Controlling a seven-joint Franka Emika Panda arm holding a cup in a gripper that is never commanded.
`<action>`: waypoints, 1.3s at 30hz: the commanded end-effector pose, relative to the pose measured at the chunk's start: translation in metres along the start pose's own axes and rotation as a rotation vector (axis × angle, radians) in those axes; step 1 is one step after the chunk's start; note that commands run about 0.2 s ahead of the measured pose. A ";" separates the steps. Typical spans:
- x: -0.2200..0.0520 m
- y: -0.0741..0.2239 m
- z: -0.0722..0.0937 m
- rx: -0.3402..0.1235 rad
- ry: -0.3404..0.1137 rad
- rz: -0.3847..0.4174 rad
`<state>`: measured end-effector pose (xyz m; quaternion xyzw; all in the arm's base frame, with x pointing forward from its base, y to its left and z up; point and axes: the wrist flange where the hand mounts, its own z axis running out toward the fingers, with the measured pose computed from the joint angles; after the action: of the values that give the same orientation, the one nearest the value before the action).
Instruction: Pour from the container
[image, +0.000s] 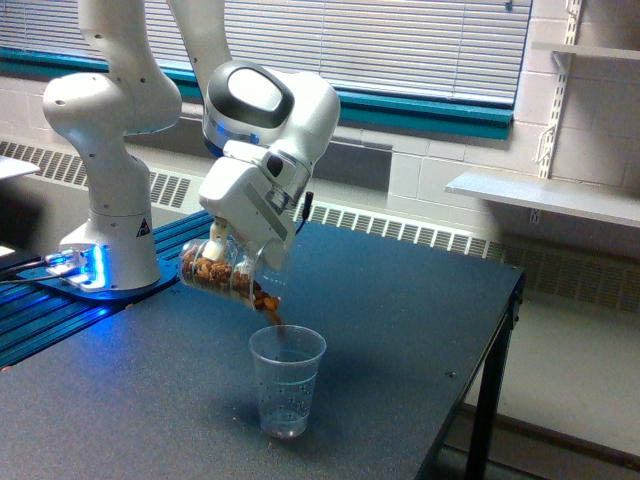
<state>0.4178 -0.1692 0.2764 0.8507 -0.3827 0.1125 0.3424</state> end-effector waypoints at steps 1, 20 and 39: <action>0.007 -0.001 -0.002 -0.015 0.005 0.015; 0.011 -0.004 -0.005 -0.041 -0.003 -0.008; 0.013 -0.005 -0.006 -0.075 -0.013 -0.019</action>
<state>0.4267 -0.1723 0.2825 0.8402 -0.3863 0.0934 0.3689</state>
